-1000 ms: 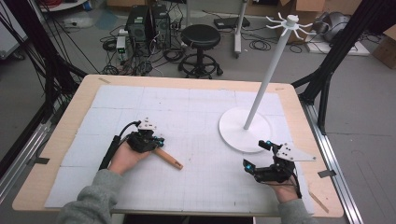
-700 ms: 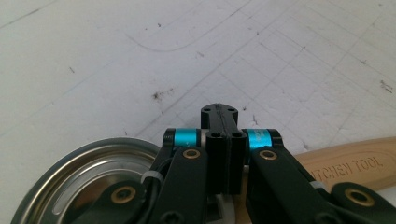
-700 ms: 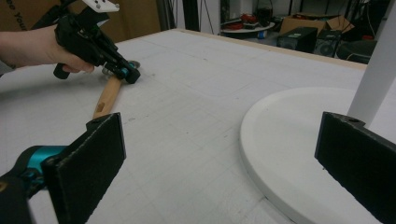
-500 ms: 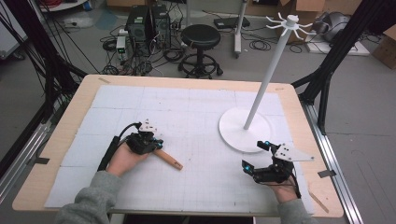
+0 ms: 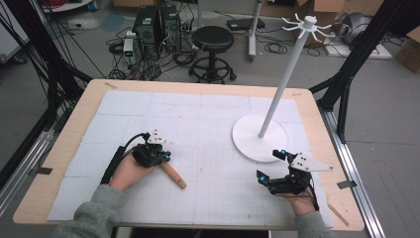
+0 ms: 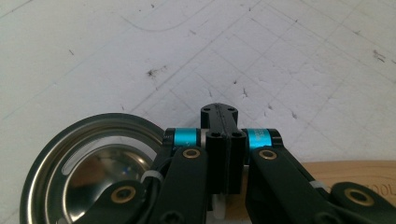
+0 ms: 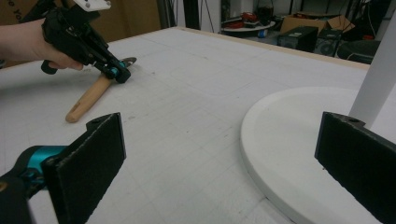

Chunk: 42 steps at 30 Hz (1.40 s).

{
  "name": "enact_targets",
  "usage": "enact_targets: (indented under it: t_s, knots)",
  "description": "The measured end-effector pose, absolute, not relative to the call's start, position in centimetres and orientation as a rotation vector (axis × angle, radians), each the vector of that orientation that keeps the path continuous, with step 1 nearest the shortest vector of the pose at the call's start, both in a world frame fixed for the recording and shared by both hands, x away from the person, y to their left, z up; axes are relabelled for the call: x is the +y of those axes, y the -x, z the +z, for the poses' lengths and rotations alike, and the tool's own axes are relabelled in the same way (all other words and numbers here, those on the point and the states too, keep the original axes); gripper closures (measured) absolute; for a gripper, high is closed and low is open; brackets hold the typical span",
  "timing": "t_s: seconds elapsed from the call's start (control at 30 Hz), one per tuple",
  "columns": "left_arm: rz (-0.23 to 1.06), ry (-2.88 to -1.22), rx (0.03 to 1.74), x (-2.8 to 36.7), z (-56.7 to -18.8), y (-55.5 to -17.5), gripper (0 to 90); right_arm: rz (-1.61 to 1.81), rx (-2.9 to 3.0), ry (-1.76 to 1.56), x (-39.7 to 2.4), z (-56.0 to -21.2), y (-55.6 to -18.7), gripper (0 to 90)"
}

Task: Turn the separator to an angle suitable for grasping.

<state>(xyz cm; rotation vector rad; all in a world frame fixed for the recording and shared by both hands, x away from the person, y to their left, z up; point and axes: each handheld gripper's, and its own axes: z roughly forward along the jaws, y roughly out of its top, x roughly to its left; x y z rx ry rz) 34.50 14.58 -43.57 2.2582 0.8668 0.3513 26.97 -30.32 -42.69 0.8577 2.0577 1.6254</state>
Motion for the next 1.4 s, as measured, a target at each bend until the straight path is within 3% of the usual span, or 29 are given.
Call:
enact_targets:
  t_s: [0.23, 1.4]
  knots:
    - [0.301, -2.228, 0.863, 15.2, -43.7, -34.8, 89.9, 1.621, 2.067, -0.856, -30.2, -42.7, -27.0, 1.0]
    - [0.346, -2.257, 0.915, 17.3, -43.4, -33.3, 89.9, 1.617, 2.081, -0.854, -30.0, -42.8, -26.9, 1.0]
